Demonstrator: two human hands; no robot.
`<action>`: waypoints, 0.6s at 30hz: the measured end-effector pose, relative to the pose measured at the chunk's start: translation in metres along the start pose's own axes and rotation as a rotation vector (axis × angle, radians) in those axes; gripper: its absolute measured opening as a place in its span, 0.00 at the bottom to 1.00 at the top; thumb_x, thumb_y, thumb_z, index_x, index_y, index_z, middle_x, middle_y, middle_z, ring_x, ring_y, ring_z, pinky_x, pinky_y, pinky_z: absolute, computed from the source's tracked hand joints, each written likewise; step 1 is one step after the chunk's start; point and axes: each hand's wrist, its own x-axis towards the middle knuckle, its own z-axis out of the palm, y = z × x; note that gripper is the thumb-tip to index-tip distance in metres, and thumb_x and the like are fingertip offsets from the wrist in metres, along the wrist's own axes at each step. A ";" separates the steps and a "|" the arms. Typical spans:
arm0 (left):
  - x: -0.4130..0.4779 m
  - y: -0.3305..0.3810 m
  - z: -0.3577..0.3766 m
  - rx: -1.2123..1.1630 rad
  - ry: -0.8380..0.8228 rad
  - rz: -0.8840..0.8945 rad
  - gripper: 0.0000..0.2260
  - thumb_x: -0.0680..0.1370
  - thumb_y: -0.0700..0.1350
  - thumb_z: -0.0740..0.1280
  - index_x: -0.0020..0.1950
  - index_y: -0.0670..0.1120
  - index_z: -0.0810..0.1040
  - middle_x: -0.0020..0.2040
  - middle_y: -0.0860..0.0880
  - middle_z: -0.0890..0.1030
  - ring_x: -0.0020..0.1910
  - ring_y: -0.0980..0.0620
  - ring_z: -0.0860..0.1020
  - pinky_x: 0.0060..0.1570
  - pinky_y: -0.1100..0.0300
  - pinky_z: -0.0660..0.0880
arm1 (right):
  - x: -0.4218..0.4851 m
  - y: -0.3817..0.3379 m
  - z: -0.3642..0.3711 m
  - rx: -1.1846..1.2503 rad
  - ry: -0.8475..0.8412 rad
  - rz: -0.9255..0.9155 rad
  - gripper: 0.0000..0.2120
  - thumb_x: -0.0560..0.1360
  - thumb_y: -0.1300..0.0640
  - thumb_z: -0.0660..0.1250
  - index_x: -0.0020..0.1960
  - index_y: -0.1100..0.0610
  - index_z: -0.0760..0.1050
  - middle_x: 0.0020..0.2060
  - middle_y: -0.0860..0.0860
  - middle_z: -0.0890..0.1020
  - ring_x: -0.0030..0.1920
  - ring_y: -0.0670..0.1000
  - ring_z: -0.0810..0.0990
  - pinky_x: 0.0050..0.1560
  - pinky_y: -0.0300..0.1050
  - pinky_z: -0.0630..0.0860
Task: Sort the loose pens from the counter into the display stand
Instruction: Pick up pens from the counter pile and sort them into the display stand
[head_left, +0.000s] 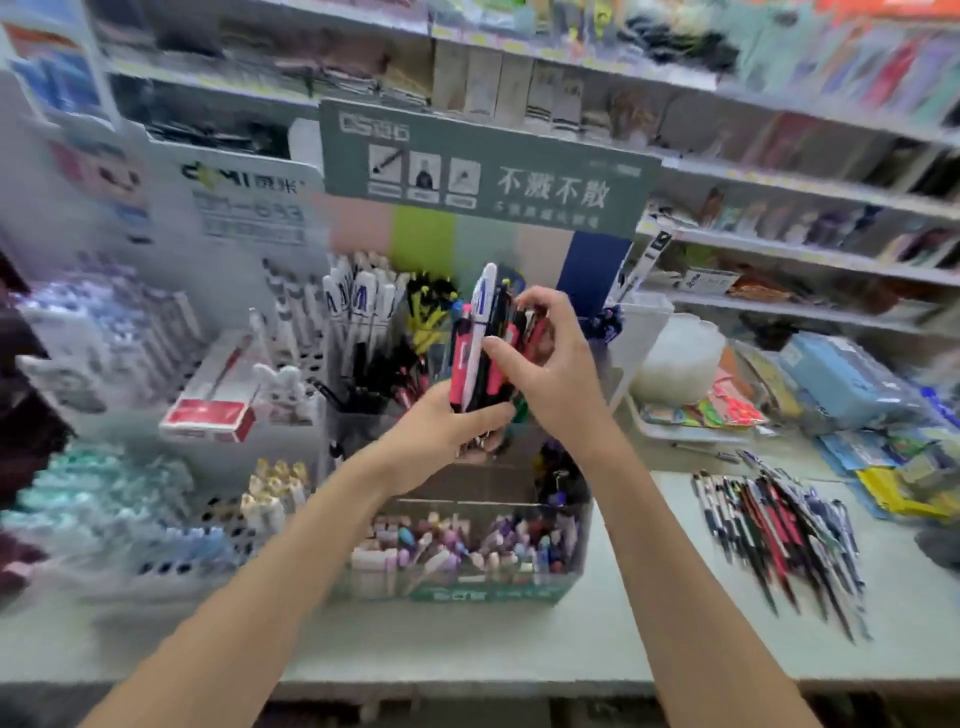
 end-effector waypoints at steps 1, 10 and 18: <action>-0.007 0.000 -0.012 -0.010 -0.010 -0.002 0.03 0.80 0.41 0.67 0.49 0.45 0.74 0.34 0.51 0.75 0.34 0.54 0.73 0.33 0.63 0.70 | 0.000 -0.007 0.009 0.001 0.008 0.024 0.16 0.75 0.58 0.72 0.58 0.54 0.68 0.47 0.43 0.74 0.48 0.48 0.76 0.56 0.49 0.74; -0.043 0.006 -0.063 -0.194 0.047 -0.025 0.19 0.76 0.47 0.69 0.61 0.36 0.75 0.48 0.41 0.81 0.40 0.50 0.81 0.30 0.66 0.73 | -0.010 -0.047 0.049 0.577 0.162 0.421 0.18 0.82 0.64 0.59 0.70 0.56 0.62 0.39 0.55 0.81 0.40 0.52 0.82 0.50 0.47 0.80; -0.057 0.016 -0.076 -0.057 0.111 -0.019 0.03 0.81 0.44 0.66 0.50 0.45 0.73 0.33 0.50 0.73 0.29 0.56 0.71 0.37 0.55 0.81 | 0.008 -0.070 0.049 0.150 0.137 0.220 0.11 0.73 0.53 0.75 0.47 0.59 0.77 0.32 0.47 0.75 0.29 0.43 0.70 0.30 0.35 0.68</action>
